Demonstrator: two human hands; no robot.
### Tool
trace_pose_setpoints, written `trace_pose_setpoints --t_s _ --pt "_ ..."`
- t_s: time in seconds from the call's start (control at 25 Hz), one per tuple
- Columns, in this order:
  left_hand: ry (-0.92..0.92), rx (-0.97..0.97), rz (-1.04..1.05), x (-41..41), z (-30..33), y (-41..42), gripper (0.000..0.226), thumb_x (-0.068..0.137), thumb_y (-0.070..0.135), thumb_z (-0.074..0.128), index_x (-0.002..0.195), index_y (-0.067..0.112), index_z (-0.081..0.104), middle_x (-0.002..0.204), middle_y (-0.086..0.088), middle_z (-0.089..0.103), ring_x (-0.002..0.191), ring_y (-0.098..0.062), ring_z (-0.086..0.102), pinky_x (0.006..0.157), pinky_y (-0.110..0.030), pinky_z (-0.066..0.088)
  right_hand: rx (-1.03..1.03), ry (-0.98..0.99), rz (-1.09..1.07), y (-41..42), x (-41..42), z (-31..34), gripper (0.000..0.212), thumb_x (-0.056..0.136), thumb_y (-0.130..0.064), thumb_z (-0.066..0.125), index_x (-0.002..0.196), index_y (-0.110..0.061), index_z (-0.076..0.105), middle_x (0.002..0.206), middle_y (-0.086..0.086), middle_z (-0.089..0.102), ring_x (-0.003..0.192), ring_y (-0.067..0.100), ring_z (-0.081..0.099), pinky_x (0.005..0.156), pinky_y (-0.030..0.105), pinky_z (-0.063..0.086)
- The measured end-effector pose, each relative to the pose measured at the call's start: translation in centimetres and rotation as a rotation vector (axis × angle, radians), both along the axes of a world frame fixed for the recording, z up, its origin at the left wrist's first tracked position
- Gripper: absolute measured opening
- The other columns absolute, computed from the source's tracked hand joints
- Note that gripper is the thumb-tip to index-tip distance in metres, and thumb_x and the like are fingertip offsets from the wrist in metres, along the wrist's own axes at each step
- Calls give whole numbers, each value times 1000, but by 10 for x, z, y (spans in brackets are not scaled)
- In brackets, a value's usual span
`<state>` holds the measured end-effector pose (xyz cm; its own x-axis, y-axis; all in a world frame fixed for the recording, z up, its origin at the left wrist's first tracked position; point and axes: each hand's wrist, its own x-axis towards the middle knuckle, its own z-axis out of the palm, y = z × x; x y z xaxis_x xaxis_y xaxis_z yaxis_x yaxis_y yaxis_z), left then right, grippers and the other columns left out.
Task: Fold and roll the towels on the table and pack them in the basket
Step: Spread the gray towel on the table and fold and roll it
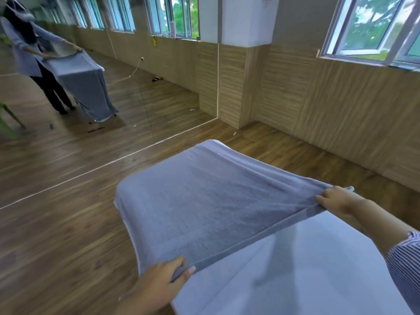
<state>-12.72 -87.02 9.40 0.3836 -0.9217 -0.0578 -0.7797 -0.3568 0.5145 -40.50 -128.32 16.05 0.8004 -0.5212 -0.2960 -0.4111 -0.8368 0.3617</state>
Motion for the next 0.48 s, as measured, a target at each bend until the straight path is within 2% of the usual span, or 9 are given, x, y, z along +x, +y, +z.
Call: trace_pose_setpoints --t_s 0.08,0.16,0.24,0.28,0.32,0.36,0.4,0.44,0.48 --pt "-57 -92 26 -36 -10 0 64 78 84 24 69 22 39 55 15 43 59 9 49 57 -6 33 56 -91 -89 -2 -28 3 36 99 -24 25 69 -25 43 77 -8 49 89 15 45 75 28 29" --pt "-132 -201 42 -70 -20 4 43 87 72 36 67 34 30 54 23 37 60 14 45 64 -2 32 46 -132 -154 -11 -60 0 33 99 -24 25 72 -23 43 75 -8 44 86 14 43 76 28 31" --pt "-243 -278 33 -109 -31 3 35 88 65 43 68 41 28 63 23 44 71 15 48 79 -5 34 58 -177 -150 -21 -92 -9 33 99 -25 27 76 -20 49 74 -7 47 86 13 47 74 27 30" --pt "-190 -237 32 -136 -21 6 32 87 65 46 68 43 32 67 23 47 76 15 49 88 -8 34 46 -162 -151 -23 -111 -13 34 98 -25 27 76 -19 52 73 -8 48 85 13 48 73 27 30" --pt "-147 -283 15 -152 -45 6 28 85 65 50 68 47 37 69 24 48 80 16 48 95 -10 33 41 -152 -170 -25 -130 -17 35 98 -26 28 78 -18 55 74 -8 49 86 13 49 73 27 30" --pt "-59 -159 77 -166 -92 5 24 79 67 57 71 49 44 69 28 48 85 16 48 97 -13 36 62 -151 -195 -26 -148 -22 35 98 -27 28 80 -18 57 75 -8 49 86 12 49 73 27 30" --pt "31 -193 288 -169 -153 8 35 66 71 69 83 44 55 71 35 46 97 10 50 98 -23 42 98 -192 -269 -28 -165 -26 36 98 -28 29 79 -18 57 76 -8 50 85 12 49 73 27 31" --pt "225 -250 505 -170 -184 16 80 41 69 84 101 20 63 82 44 43 119 -10 48 94 -39 49 100 -195 -294 -29 -183 -27 36 98 -31 29 76 -19 56 76 -8 51 82 12 50 71 26 33" --pt "440 -443 694 -199 -185 8 123 15 51 96 107 -18 52 99 47 42 133 -32 33 90 -53 48 117 -175 -331 -31 -199 -30 37 97 -34 30 72 -21 54 76 -7 51 76 10 50 68 25 36"
